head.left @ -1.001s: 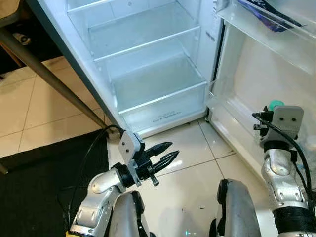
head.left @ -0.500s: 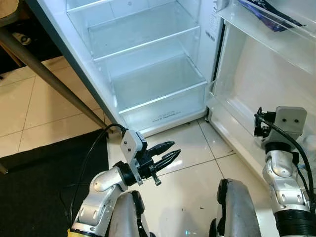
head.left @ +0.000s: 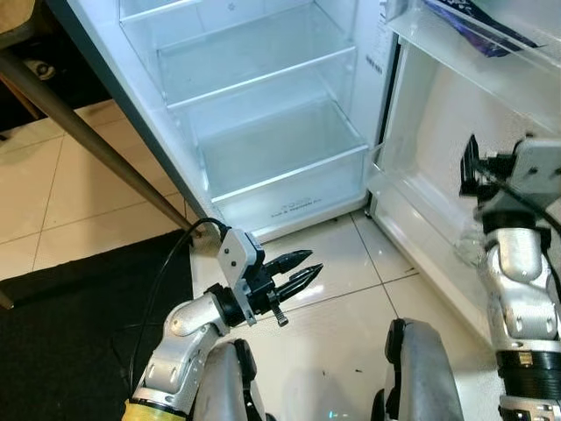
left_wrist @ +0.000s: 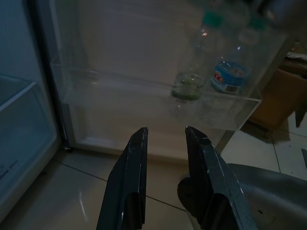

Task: Restocking fridge

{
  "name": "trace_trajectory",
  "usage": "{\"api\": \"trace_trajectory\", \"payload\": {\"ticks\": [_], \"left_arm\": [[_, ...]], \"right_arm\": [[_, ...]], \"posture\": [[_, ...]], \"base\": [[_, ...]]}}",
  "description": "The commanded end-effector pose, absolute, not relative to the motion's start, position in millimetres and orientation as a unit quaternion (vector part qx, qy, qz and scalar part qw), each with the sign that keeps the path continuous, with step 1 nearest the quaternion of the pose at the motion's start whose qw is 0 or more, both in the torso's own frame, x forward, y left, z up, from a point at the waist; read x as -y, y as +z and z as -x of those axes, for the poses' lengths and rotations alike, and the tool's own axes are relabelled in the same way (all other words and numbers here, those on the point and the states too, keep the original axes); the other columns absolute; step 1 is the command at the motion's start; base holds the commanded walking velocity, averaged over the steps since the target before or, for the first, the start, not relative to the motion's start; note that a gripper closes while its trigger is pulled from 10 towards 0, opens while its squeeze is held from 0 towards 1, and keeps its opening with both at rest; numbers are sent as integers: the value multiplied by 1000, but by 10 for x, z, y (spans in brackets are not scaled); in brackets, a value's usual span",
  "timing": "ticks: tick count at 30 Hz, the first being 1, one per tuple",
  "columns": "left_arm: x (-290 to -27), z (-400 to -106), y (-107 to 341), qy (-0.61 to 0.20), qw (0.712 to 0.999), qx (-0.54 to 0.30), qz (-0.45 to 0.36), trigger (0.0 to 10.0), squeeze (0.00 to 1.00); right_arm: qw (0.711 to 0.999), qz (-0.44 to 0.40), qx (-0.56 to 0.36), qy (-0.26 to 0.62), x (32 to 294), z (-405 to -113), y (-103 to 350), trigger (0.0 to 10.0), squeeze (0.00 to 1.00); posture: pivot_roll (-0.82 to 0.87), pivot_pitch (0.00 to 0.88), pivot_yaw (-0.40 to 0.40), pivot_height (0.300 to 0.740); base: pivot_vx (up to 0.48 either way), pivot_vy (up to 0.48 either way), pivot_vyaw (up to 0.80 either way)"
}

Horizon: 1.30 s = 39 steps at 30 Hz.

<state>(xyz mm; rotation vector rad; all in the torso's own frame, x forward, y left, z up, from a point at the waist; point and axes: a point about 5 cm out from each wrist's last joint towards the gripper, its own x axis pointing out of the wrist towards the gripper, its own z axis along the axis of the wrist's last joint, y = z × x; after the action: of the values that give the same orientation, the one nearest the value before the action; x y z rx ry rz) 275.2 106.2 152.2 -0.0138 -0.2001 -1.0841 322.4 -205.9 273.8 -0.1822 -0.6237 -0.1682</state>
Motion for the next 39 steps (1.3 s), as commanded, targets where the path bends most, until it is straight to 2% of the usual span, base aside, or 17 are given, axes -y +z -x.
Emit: {"api": "trace_trajectory", "payload": {"ticks": [1,2,3,4,5,6,7,15,17,23,27,29,31,39], "left_arm": [[-1029,-2728,1444,-520,850,87,13,10000,0],[-1029,-2728,1444,-520,850,87,13,10000,0],[-1023,-2734,1440,-520,850,87,14,10000,0],[-1022,-2742,1424,-519,851,86,14,10000,0],[-1022,-2742,1424,-519,851,86,14,10000,0],[-1041,-2747,1402,-513,854,84,15,10000,0],[-1056,-2749,1389,-510,856,82,15,10000,0],[-1184,-2790,1307,-471,878,77,13,10000,0],[-1253,-2807,1229,-441,894,71,12,10000,0],[-1311,-2811,1101,-411,909,58,31,10000,0],[-1362,-2819,940,-365,929,45,51,10000,0],[-1491,-2856,829,-306,949,35,74,10000,0],[-1491,-2856,829,-306,949,35,74,10000,0],[-1727,-2777,392,-196,970,-37,142,10000,0]], "right_arm": [[954,82,286,-35,1948,-3240,2662,10000,0],[954,82,286,-35,1948,-3240,2662,10000,0],[958,70,277,-5,1900,-3253,2631,10000,0],[963,54,256,61,1773,-3257,2543,10000,0],[963,54,256,61,1773,-3257,2543,10000,0],[965,27,229,125,1657,-3246,2429,10000,0],[963,30,227,140,1629,-3233,2395,10000,0],[968,3,173,182,1525,-3250,2105,10000,0],[970,-1,127,209,1463,-3262,1874,10000,0],[966,-5,74,248,1361,-3222,1598,10000,0],[960,-7,7,279,1219,-3130,1207,10000,0],[962,-20,-32,271,1211,-3110,998,10000,0],[962,-20,-32,271,1211,-3110,998,10000,0],[956,-37,-109,269,1295,-2999,552,10000,0]], "posture": [[-54,256,116,492],[-54,256,116,492],[-54,253,115,492],[-56,249,111,492],[-56,249,111,492],[-56,246,107,492],[-56,245,106,492],[-46,220,89,492],[-47,210,81,492],[-53,198,75,492],[-59,176,67,492],[-58,164,66,492],[-58,164,66,492],[-64,117,54,517]], "base": [[0,0,0],[0,0,0],[0,0,0],[0,0,0],[0,0,0],[0,0,0],[0,0,0],[0,0,0],[0,0,0],[0,0,0],[0,0,0],[0,0,0],[0,0,0],[0,0,0]]}}
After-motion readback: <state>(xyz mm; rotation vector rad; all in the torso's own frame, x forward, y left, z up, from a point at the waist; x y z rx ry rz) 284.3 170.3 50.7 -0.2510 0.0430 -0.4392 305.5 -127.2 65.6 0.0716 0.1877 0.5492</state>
